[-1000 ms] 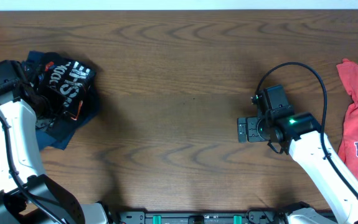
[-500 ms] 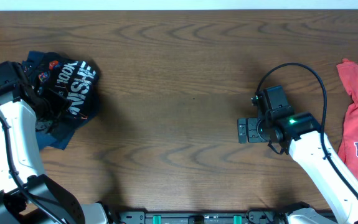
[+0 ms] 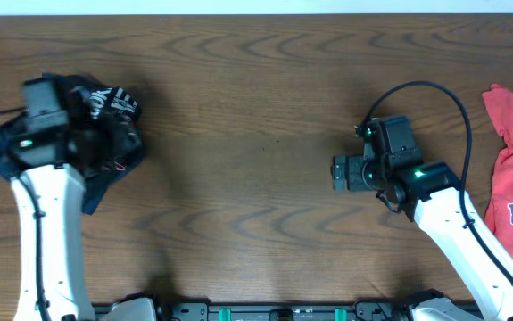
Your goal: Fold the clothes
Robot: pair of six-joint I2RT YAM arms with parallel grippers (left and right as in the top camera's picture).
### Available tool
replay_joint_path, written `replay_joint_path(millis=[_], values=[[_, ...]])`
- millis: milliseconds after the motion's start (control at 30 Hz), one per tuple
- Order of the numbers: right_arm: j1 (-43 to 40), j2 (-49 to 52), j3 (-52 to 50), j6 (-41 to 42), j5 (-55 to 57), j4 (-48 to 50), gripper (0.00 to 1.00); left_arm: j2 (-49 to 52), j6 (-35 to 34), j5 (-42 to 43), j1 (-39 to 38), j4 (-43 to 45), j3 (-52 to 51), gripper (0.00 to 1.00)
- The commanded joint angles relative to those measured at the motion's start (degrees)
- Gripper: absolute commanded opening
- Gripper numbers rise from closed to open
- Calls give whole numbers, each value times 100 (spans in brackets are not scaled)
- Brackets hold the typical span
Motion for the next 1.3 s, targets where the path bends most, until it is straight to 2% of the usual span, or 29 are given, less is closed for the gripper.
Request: replay_joint_path(millis=[0, 100, 133, 367, 467, 667, 967, 1100, 1267], values=[[-79, -52, 68, 105, -107, 293, 99, 4, 531, -455, -621, -111, -28, 80], [-203, -52, 76, -72, -107, 564, 99, 4, 527, -852, -1104, -321, -28, 94], [-273, -52, 87, -116, -107, 588, 99, 2, 527, -894, -1224, -452, -28, 95], [-953, -278, 155, -35, -107, 201, 99, -13, 522, -905, -1488, -1456, -28, 96], [-1040, -640, 153, 39, 68, -166, 99, -197, 503, -905, -1530, -1556, -31, 96], [-1027, -1869, -7, 208, 501, -802, 97, -1338, 501, -1145, -1725, -966, -365, 96], [-1029, -4398, -968, 476, 1298, -573, 99, -4109, 503, -1248, -1847, 654, -2070, 98], [-1029, -4778, -1073, 476, 1327, -566, 99, -4699, 503, -1246, -1847, 892, -2251, 98], [-1029, -4782, -1078, 476, 1329, -688, 99, -4872, 503, -1246, -1845, 883, -2251, 98]])
